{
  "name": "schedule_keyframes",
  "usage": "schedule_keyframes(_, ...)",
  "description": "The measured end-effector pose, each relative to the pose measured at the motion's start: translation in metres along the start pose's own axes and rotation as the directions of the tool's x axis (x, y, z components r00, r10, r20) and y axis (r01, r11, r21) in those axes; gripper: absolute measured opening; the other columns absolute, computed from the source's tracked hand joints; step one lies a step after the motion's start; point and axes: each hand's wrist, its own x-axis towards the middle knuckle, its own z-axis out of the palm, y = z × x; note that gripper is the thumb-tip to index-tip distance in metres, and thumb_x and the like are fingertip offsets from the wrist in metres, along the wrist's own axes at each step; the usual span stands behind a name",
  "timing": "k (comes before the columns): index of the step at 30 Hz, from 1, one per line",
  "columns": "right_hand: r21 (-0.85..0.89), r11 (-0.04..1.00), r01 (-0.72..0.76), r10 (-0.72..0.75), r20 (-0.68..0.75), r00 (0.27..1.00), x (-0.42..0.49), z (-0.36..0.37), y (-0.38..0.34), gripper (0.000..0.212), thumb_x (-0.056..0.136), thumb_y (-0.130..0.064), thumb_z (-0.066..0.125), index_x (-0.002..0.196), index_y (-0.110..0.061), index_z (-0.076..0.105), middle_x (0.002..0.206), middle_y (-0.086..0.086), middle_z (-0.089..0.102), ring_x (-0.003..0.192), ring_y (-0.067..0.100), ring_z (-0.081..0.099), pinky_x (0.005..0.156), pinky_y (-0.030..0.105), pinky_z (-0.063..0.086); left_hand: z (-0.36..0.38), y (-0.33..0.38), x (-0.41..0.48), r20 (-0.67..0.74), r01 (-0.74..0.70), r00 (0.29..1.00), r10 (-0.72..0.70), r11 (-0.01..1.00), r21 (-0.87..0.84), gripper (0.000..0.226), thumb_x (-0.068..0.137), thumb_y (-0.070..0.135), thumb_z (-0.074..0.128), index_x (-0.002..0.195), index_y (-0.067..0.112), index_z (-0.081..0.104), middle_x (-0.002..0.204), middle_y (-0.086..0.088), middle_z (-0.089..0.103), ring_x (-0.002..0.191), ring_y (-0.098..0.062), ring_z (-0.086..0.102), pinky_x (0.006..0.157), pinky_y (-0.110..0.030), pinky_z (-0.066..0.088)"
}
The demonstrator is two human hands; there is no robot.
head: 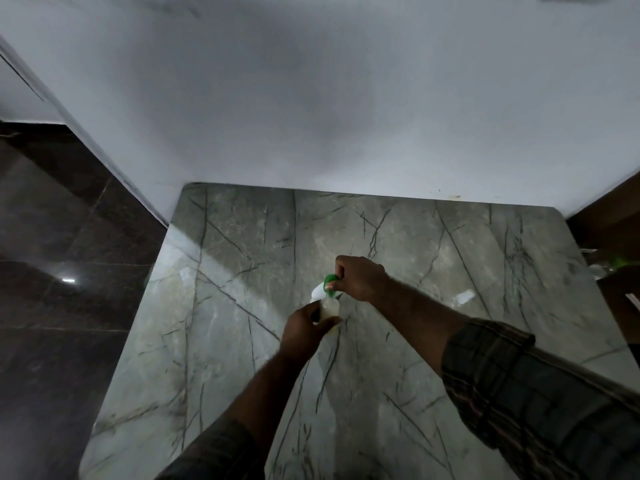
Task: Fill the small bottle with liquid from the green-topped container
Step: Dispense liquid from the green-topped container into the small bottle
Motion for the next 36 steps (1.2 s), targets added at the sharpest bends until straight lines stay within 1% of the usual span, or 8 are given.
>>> schedule_keyframes(5,0.022,1.0,0.005,-0.005,-0.019,1.0,0.002,0.002,0.002,0.033,0.08,-0.049,0.071,0.082,-0.025,0.049,0.081,-0.007,0.058,0.081,0.017,0.055,0.08,0.039,0.042,-0.002,0.004,0.003,0.005,-0.003,1.0,0.003,0.999,0.035,0.048,0.08,0.04,0.076,0.121,0.017,0.067,0.104,0.003,0.073,0.092,-0.01,0.067,0.08,-0.025,0.055)
schedule_keyframes(9,0.084,0.996,-0.008,0.01,-0.031,0.999,0.002,0.008,0.006,0.034,0.078,-0.05,0.073,0.084,-0.024,0.053,0.082,-0.006,0.061,0.083,0.018,0.058,0.081,0.039,0.043,-0.001,0.005,0.003,0.01,0.007,1.0,-0.008,0.998,0.063,0.054,0.081,0.043,0.074,0.127,0.017,0.063,0.109,0.001,0.072,0.096,-0.011,0.067,0.085,-0.027,0.055)
schedule_keyframes(13,0.065,0.998,-0.004,0.006,-0.035,0.999,0.004,-0.002,0.001,0.033,0.077,-0.049,0.075,0.081,-0.025,0.052,0.083,-0.006,0.062,0.083,0.018,0.058,0.079,0.037,0.041,-0.005,0.01,0.003,-0.008,-0.002,1.0,0.003,0.999,0.041,0.048,0.081,0.039,0.076,0.123,0.017,0.066,0.109,0.002,0.072,0.095,-0.01,0.066,0.08,-0.022,0.052)
schedule_keyframes(18,0.076,0.997,-0.006,0.009,-0.038,0.999,0.001,0.008,0.006,0.035,0.078,-0.05,0.073,0.078,-0.025,0.049,0.08,-0.006,0.061,0.081,0.018,0.057,0.079,0.037,0.039,-0.003,0.004,0.002,0.0,-0.002,1.0,0.002,0.998,0.068,0.049,0.08,0.042,0.075,0.123,0.018,0.065,0.105,0.002,0.072,0.093,-0.012,0.066,0.084,-0.031,0.056)
schedule_keyframes(21,0.072,0.997,-0.007,0.009,-0.031,0.999,0.002,0.009,0.006,0.036,0.077,-0.052,0.073,0.078,-0.025,0.048,0.08,-0.008,0.06,0.081,0.017,0.056,0.081,0.039,0.042,-0.002,0.003,0.001,-0.002,-0.002,1.0,0.002,0.998,0.061,0.049,0.08,0.042,0.076,0.121,0.018,0.066,0.104,0.001,0.073,0.094,-0.013,0.068,0.083,-0.031,0.056)
schedule_keyframes(26,0.062,0.998,0.004,-0.002,-0.03,1.0,0.004,0.002,0.005,0.036,0.077,-0.052,0.073,0.078,-0.026,0.049,0.079,-0.007,0.059,0.081,0.018,0.057,0.079,0.037,0.041,-0.005,0.01,0.001,-0.001,-0.013,1.0,0.013,1.0,0.026,0.044,0.081,0.035,0.076,0.12,0.017,0.067,0.105,0.002,0.072,0.092,-0.01,0.066,0.074,-0.015,0.048)
schedule_keyframes(31,0.051,0.999,-0.004,0.006,-0.037,0.999,0.001,0.012,0.007,0.035,0.079,-0.052,0.07,0.079,-0.026,0.047,0.077,-0.008,0.056,0.079,0.018,0.055,0.076,0.036,0.038,-0.003,0.006,0.0,0.012,-0.001,1.0,0.001,0.999,0.047,0.049,0.08,0.04,0.076,0.122,0.017,0.066,0.103,0.004,0.073,0.092,-0.009,0.067,0.082,-0.026,0.055)
schedule_keyframes(36,0.048,0.999,0.007,-0.006,-0.022,1.0,0.002,0.007,0.008,0.036,0.078,-0.054,0.071,0.08,-0.026,0.049,0.08,-0.008,0.059,0.082,0.017,0.057,0.081,0.04,0.042,-0.001,0.008,-0.003,0.004,-0.014,1.0,0.014,0.999,0.032,0.046,0.081,0.035,0.076,0.123,0.018,0.066,0.106,0.003,0.073,0.092,-0.008,0.066,0.079,-0.019,0.051)
